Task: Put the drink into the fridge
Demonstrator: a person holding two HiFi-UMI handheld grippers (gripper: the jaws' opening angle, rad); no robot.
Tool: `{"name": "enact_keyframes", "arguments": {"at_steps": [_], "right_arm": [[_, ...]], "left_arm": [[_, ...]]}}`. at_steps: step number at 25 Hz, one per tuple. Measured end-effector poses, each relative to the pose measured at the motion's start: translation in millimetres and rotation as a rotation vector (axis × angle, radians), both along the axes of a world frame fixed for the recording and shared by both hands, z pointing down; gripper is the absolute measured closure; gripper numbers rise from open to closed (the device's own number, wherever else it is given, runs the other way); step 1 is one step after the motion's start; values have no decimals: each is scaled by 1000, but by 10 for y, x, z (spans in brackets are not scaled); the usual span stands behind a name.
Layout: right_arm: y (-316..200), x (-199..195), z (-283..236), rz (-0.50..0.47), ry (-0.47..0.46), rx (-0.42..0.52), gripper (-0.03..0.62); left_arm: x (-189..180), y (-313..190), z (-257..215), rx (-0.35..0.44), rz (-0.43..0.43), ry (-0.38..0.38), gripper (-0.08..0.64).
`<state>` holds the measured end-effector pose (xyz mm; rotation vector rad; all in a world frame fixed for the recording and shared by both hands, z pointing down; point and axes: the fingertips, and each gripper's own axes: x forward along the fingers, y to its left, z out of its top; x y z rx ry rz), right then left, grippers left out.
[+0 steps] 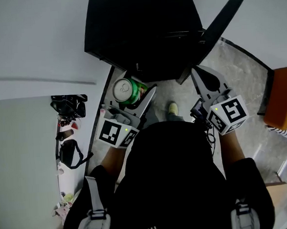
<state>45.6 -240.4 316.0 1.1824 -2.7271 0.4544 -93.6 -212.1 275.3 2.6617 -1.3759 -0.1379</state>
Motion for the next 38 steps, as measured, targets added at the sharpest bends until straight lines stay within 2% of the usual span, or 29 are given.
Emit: {"name": "enact_keyframes", "arguments": {"at_steps": [12, 18, 26, 32, 38], "right_arm": [[-188, -578, 316, -25, 37, -59, 578], [-309, -617, 533, -10, 56, -86, 578], [-491, -635, 657, 3, 81, -82, 578], [-476, -713, 819, -1, 95, -115, 578], [-454, -830, 1031, -15, 92, -153, 578]], "left_arm": [[-413, -481, 535, -59, -10, 11, 218], [-353, -701, 917, -116, 18, 10, 218], [-299, -926, 1332, -143, 37, 14, 218], [-304, -1114, 1706, -159, 32, -15, 218], [-315, -1412, 2082, -127, 37, -114, 218]]}}
